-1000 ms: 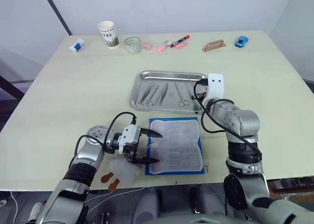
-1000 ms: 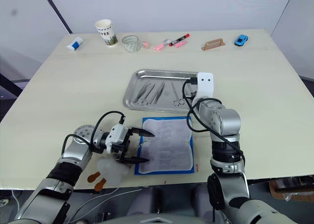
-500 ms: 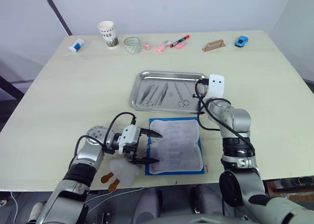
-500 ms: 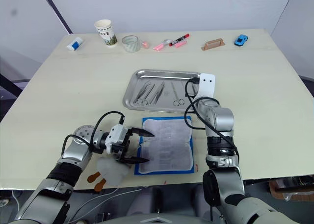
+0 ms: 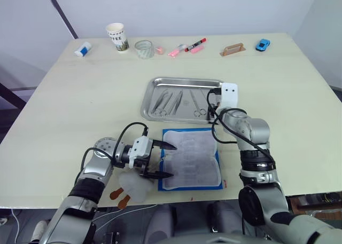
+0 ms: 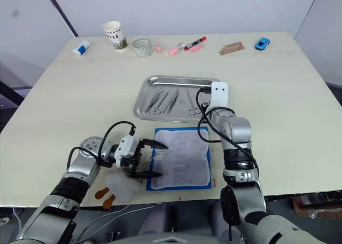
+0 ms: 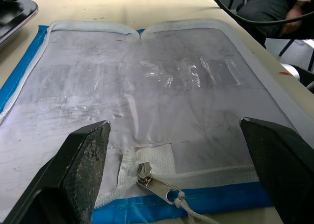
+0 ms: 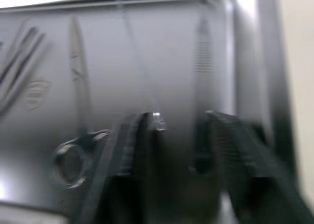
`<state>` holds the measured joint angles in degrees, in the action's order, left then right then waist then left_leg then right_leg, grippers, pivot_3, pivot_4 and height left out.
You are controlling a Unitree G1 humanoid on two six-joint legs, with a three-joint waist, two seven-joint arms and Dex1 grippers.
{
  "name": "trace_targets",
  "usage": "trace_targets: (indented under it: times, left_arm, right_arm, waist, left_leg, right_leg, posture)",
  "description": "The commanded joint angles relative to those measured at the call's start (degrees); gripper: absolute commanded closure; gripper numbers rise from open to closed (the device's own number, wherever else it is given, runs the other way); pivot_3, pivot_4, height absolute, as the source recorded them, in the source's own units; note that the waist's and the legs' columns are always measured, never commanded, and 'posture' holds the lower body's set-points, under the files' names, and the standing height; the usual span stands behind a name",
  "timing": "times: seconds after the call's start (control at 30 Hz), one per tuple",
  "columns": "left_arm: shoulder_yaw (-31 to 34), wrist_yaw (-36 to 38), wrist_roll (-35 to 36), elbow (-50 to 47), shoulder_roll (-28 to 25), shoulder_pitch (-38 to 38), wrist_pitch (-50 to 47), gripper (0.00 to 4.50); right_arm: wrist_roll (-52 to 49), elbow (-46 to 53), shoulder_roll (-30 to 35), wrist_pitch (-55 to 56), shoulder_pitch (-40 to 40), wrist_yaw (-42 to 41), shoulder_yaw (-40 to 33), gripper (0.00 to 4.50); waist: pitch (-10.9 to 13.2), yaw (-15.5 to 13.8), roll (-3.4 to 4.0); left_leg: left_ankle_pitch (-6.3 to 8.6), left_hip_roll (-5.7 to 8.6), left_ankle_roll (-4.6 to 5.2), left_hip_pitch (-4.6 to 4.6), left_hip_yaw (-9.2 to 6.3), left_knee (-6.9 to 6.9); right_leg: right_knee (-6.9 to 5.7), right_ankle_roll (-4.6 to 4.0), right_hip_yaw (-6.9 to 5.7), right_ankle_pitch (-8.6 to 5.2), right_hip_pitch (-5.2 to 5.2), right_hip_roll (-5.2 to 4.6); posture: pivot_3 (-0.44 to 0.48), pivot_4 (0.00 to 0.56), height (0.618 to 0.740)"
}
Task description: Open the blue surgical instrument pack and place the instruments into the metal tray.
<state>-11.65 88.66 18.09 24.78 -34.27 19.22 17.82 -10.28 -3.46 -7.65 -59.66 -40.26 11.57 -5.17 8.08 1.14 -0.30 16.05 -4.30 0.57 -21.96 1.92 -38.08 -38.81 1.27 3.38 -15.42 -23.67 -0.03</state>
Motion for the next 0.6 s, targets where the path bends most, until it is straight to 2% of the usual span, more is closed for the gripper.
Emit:
trace_targets:
  times: [0.03, 0.33, 0.53, 0.6]
  left_arm:
    - [-1.6, -0.5, -3.5, 2.7, 0.0, -1.8, -0.7, 0.0]
    - [-1.2, -0.2, -3.1, 3.0, 0.0, -1.1, -0.8, 0.0]
    - [1.0, -0.9, 0.8, -2.0, 0.3, -2.1, -4.7, 0.0]
    - [2.4, -2.2, 3.3, -6.0, 0.5, -3.2, -7.9, 0.0]
  right_arm:
    - [0.3, 4.0, -0.4, 1.4, -1.0, -0.8, 1.2, 0.93]
    - [-0.3, 11.8, 2.8, 4.3, 0.1, -7.6, 5.0, 0.93]
    - [-4.3, 21.6, 9.7, 5.8, 6.0, -17.4, 4.7, 0.93]
    - [-6.9, 24.3, 13.3, 9.2, 9.8, -23.5, 3.8, 0.93]
  waist:
    - [0.0, 0.0, 0.0]
    - [0.0, 0.0, 0.02]
    - [0.0, 0.2, 0.01]
    - [0.0, 0.3, 0.0]
  left_leg:
    - [0.0, 0.0, 0.0, 0.0, 0.0, 0.0]
    - [0.0, 0.0, 0.0, -0.02, -0.02, 0.01]
    - [0.0, 0.0, 0.0, -0.07, -0.06, 0.01]
    - [0.0, 0.0, 0.0, -0.15, -0.05, 0.0]
  right_leg:
    - [0.01, 0.0, -0.01, 0.0, 0.0, 0.0]
    - [0.01, 0.0, -0.02, 0.0, -0.02, 0.0]
    - [0.04, 0.0, -0.07, 0.0, -0.02, -0.01]
    - [0.04, 0.0, -0.06, 0.0, -0.13, -0.01]
  posture:
    - [0.0, 0.15, 0.737]
    - [0.0, 0.15, 0.737]
    - [0.0, 0.15, 0.737]
    - [0.0, 0.15, 0.737]
